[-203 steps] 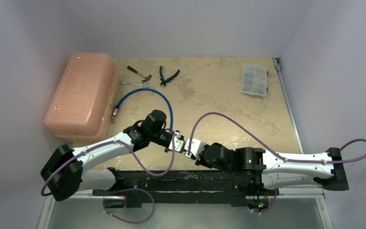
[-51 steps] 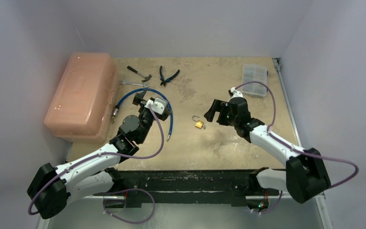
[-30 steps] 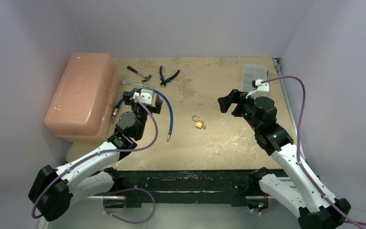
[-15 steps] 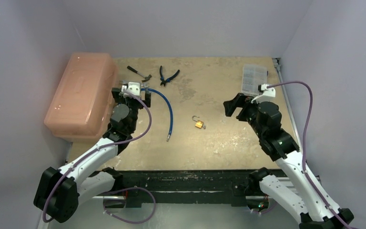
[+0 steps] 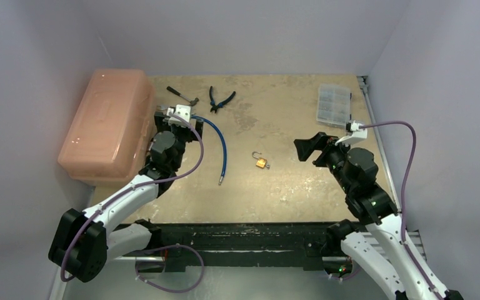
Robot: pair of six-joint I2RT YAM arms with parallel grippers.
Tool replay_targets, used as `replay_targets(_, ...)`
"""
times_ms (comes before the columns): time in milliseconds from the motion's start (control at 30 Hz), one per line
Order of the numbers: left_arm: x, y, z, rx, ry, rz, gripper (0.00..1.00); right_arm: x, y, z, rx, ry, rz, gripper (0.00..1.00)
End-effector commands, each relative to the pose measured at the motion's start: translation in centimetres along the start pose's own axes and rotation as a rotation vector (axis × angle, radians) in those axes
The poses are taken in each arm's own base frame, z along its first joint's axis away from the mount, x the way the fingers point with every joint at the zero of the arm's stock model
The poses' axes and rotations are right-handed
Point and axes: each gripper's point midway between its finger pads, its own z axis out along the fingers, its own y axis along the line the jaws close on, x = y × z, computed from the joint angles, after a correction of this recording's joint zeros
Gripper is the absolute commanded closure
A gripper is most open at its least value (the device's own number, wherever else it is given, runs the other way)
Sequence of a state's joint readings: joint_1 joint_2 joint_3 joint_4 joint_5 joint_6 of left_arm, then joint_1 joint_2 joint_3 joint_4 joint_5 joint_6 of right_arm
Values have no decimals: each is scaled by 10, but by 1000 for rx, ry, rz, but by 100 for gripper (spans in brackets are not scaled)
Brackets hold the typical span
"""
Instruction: Unlock with the key
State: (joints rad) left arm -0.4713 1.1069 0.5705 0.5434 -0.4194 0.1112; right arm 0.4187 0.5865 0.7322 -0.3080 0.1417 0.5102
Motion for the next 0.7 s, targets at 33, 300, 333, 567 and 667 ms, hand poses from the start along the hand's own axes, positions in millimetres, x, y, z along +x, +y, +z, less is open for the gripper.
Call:
replay_targets(33,-28,-1,5,15,-62,-42,5,-13,17,-2,-91,-64,25,1)
replay_targets(300,-35,-1,2,27,-80,-53,5,-14,21,-3,-118,-79,34,1)
replay_targets(333,-35,-1,2,29,-81,-55,5,-15,22,-3,-120,-81,37,1)
replay_targets(567,-37,-2,1,32,-85,-56,5,-22,20,-3,-117,-129,24,1)
replay_targets(667,-38,-2,0,35,-89,-56,5,-19,15,-1,-91,-117,21,1)
